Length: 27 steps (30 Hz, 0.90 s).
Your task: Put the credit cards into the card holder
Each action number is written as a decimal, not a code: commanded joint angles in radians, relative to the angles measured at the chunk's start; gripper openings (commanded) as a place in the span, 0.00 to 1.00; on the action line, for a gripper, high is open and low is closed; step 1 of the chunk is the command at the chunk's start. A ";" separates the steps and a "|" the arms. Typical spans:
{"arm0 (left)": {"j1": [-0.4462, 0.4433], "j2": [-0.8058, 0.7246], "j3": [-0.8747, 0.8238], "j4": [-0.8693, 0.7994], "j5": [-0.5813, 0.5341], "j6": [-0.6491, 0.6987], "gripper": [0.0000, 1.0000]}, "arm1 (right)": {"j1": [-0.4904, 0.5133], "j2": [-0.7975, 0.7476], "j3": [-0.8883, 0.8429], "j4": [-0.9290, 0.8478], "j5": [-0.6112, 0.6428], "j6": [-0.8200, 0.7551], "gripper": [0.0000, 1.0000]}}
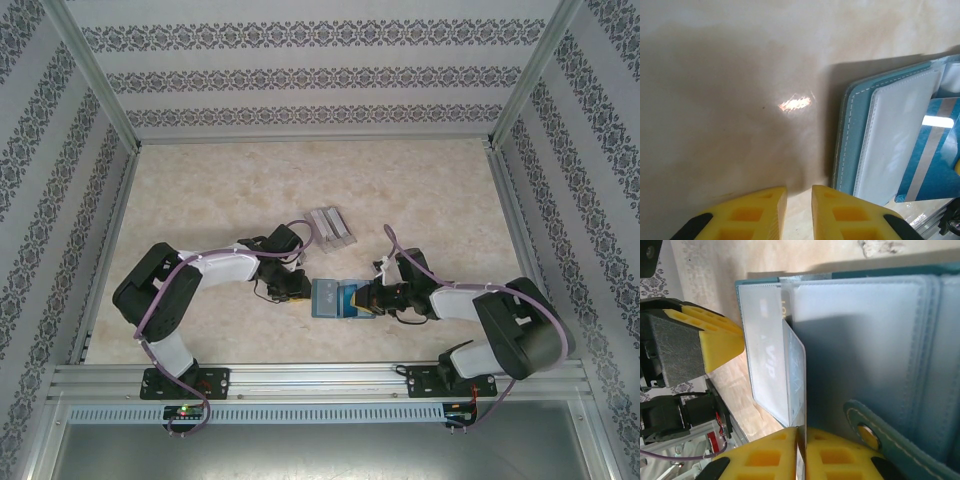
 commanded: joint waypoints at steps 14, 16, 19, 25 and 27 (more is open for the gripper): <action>-0.042 0.065 0.007 0.041 -0.008 0.013 0.19 | -0.036 0.104 0.062 0.017 0.008 -0.049 0.22; -0.042 0.063 0.002 0.049 -0.006 0.013 0.19 | -0.038 0.105 0.067 0.010 0.013 -0.053 0.17; -0.042 0.071 0.006 0.043 -0.006 0.017 0.18 | -0.039 0.119 0.074 0.012 0.016 -0.047 0.15; -0.044 0.074 0.006 0.053 0.009 0.016 0.15 | -0.038 0.134 0.076 0.040 0.033 -0.023 0.11; -0.044 0.072 0.008 0.049 0.010 0.015 0.15 | -0.037 0.137 0.074 0.057 0.034 -0.006 0.11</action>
